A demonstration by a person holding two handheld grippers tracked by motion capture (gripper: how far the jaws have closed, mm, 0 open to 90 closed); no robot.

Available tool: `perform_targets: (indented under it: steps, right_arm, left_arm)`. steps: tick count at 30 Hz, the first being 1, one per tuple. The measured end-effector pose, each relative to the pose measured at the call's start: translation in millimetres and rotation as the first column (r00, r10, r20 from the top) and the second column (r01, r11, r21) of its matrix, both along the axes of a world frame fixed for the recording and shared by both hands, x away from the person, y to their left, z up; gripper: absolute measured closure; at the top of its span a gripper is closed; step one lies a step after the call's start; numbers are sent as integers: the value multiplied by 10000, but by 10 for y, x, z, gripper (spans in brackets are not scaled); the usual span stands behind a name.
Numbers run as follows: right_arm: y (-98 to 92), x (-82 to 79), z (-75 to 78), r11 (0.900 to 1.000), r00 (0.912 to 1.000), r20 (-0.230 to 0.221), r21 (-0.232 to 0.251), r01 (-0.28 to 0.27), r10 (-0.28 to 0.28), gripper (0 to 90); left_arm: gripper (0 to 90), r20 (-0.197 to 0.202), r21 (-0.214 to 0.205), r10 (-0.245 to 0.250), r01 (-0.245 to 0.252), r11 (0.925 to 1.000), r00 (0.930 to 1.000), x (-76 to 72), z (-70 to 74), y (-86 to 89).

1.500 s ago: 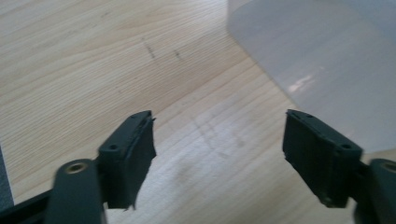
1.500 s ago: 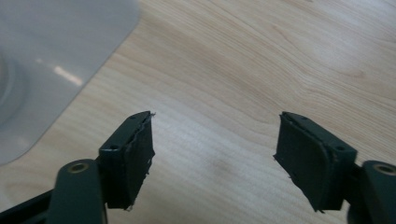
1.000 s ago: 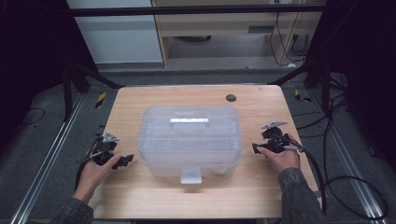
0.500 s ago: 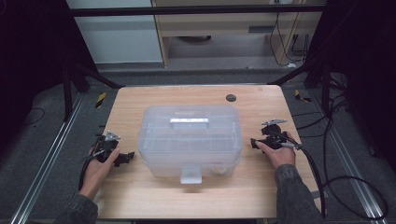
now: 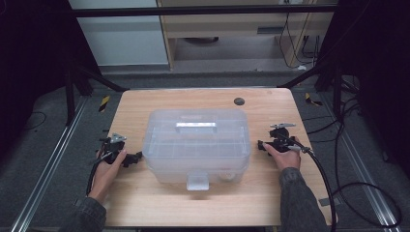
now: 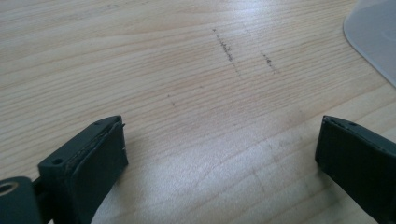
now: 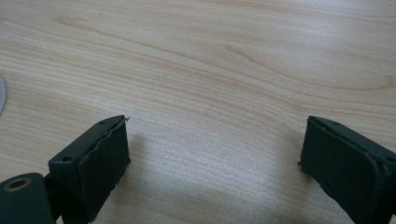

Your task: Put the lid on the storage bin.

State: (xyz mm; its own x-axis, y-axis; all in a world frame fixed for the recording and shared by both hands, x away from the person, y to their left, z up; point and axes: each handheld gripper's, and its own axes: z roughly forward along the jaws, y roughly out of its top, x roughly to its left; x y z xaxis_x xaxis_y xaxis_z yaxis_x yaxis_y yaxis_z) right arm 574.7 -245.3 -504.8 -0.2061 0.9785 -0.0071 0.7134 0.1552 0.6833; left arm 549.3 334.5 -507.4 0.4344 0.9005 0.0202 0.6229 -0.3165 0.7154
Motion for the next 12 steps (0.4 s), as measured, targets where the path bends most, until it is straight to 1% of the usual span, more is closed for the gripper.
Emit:
perform_targets:
  steps: [3, 4, 5, 9, 12]
  right_arm:
    - [-12, 16, -33, 10000, 9997, 247, 85, 13, -15, 28]
    - [-23, 23, -51, 10000, 9993, 386, 74, -9, 6, 7]
    - [-30, 25, -71, 9999, 9985, 540, 136, -15, 8, 4]
    - [-29, 25, -70, 9999, 9986, 528, 148, -2, -6, 4]
    - [-19, 28, -70, 9998, 9985, 538, 151, 107, -115, 4]
  left_arm:
    - [0, -27, 1, -40, 40, 10000, 10000, 22, 0, -14]
    - [0, -45, -16, -53, 53, 10000, 10000, 29, -1, -16]
    - [0, -48, -13, -56, 56, 10000, 10000, 31, -1, -17]
    - [0, -47, -18, -55, 55, 10000, 10000, 32, -1, -17]
    - [0, -48, -21, -51, 51, 10000, 10000, 32, -1, -17]
